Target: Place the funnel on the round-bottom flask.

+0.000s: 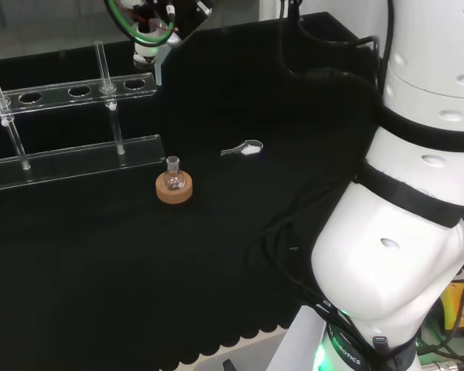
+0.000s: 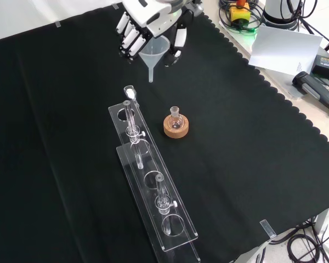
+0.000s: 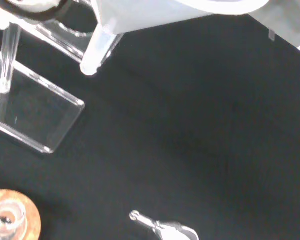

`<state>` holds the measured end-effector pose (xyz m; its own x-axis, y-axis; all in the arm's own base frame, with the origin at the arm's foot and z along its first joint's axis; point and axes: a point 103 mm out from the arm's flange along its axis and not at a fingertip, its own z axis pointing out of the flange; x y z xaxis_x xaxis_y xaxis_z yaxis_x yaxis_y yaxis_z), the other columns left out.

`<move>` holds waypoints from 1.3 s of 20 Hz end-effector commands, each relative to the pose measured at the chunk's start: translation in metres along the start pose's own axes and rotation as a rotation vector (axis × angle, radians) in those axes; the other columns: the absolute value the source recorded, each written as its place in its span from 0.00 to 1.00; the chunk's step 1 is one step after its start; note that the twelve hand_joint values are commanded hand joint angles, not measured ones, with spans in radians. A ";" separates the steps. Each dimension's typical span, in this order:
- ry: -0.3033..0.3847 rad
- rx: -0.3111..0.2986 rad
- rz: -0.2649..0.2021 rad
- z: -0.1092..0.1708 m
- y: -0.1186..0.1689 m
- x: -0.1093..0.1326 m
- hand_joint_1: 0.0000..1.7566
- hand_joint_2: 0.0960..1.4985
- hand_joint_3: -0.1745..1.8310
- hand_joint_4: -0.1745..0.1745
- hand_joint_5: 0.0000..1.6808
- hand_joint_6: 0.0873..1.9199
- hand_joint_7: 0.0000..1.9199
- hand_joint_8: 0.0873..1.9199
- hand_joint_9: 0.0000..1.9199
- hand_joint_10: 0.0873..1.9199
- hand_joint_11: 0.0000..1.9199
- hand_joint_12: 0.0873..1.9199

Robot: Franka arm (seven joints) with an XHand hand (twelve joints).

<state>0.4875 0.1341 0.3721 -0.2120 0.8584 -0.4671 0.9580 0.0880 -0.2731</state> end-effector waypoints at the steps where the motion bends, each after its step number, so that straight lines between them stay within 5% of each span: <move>1: -0.021 0.018 0.033 0.008 -0.036 0.003 0.51 0.43 0.38 0.37 0.42 0.36 0.32 0.31 0.65 0.11 0.45 0.55; 13: -0.049 0.067 0.026 0.045 -0.091 0.037 0.51 0.42 0.39 0.37 0.43 0.36 0.33 0.31 0.65 0.10 0.45 0.54; 26: -0.072 0.083 -0.014 0.069 -0.085 0.075 0.51 0.42 0.39 0.37 0.44 0.36 0.34 0.31 0.66 0.09 0.46 0.54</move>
<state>0.3744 0.1442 0.3084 -0.2225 0.8205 -0.5265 0.9360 0.0286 -0.3509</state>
